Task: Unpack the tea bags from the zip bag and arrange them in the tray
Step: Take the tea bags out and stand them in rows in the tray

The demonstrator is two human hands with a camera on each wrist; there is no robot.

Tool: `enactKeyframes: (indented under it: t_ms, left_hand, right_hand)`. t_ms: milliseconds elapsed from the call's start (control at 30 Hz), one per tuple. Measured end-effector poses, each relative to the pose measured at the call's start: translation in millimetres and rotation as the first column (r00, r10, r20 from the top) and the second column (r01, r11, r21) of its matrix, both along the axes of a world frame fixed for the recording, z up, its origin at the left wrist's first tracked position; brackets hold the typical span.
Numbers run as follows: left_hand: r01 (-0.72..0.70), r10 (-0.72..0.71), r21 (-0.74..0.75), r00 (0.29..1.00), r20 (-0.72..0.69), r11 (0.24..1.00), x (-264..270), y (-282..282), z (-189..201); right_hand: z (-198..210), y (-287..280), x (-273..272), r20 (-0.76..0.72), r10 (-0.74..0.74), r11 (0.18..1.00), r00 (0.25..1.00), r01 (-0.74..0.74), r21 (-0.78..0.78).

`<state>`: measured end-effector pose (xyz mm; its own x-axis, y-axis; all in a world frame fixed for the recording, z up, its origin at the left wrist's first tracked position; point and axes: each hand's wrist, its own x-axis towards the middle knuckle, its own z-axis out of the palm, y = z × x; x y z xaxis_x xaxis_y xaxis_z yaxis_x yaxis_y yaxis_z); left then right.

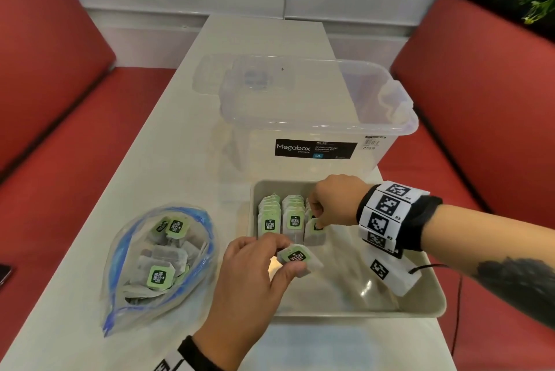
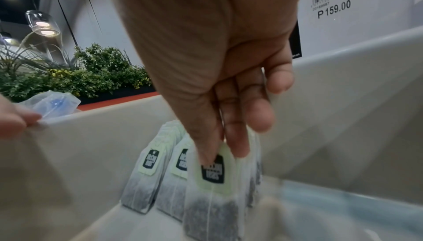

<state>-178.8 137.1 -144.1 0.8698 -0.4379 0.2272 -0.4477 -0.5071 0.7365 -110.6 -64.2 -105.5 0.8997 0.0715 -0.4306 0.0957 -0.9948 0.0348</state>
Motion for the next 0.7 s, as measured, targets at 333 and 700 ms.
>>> enactKeyframes:
  t_ms: [333,700]
  left_hand:
    - [0.015,-0.010,-0.032,0.988,0.153,0.999,1.9,-1.2,-1.4]
    - [-0.042,0.011,-0.121,0.969,-0.246,0.992,16.3,-0.2,22.8]
  right_hand:
    - [-0.2,-1.7,-0.2,0.009,-0.021,1.000,1.000,0.021,-0.016]
    - [27.4,-1.7,-10.6,0.194,-0.026,0.993,0.981,0.003,0.119]
